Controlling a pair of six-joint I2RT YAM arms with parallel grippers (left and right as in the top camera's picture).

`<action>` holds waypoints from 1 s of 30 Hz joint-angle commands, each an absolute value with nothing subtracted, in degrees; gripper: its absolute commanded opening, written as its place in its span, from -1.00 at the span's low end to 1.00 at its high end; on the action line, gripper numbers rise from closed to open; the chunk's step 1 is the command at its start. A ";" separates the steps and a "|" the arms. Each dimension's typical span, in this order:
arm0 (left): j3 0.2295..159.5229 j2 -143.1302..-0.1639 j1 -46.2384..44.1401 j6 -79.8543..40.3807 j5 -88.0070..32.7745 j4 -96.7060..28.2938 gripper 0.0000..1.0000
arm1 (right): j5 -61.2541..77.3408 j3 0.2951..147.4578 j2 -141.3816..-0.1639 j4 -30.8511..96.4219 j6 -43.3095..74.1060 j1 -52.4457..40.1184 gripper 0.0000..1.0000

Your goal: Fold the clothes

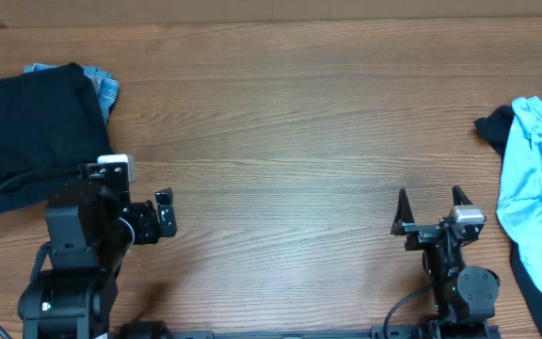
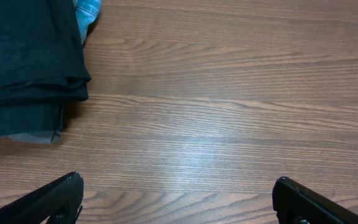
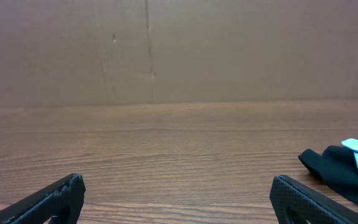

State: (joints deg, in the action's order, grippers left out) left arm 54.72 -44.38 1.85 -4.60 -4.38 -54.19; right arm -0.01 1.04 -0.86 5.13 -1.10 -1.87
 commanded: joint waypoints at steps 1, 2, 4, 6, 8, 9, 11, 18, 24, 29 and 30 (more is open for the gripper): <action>54.59 -44.27 1.89 -5.82 -3.86 -53.98 1.00 | 0.03 0.47 -0.49 4.82 -1.32 -1.54 1.00; 54.59 -44.27 1.89 -5.82 -3.86 -53.98 1.00 | 0.03 0.47 -0.49 4.82 -1.32 -1.54 1.00; 54.59 -44.27 1.89 -5.82 -3.86 -53.98 1.00 | 0.03 0.47 -0.49 4.82 -1.32 -1.54 1.00; 54.59 -44.27 1.89 -5.82 -3.86 -53.98 1.00 | 0.03 0.47 -0.49 4.82 -1.32 -1.52 1.00; 54.52 -44.05 1.89 -5.82 -3.86 -53.95 1.00 | 0.03 0.47 -0.49 4.82 -1.32 -1.54 1.00; 54.35 -43.07 1.89 -5.63 -3.68 -54.26 1.00 | 0.03 0.47 -0.49 4.82 -1.32 -1.52 1.00; 53.15 -40.99 1.83 -3.57 -0.86 -56.64 1.00 | 0.03 0.47 -0.49 4.82 -1.32 -1.54 1.00; 26.57 -20.56 1.83 -3.51 -1.54 -42.59 1.00 | 0.05 0.47 -0.49 4.82 -1.32 -1.52 1.00; 5.93 -2.22 1.83 -5.19 -1.17 -19.86 1.00 | 0.03 0.47 -0.49 4.82 -1.32 -1.52 1.00; 0.27 -0.16 1.37 -0.21 -1.34 -3.90 1.00 | 0.03 0.47 -0.49 4.82 -1.32 -1.54 1.00; 0.27 -0.16 1.19 -0.51 -1.50 -4.32 1.00 | 0.03 0.47 -0.49 4.82 -1.32 -1.54 1.00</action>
State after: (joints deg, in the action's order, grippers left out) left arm 2.17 -0.84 1.85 -2.39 -1.45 -5.04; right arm 0.01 1.04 -0.86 5.13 -1.15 -1.85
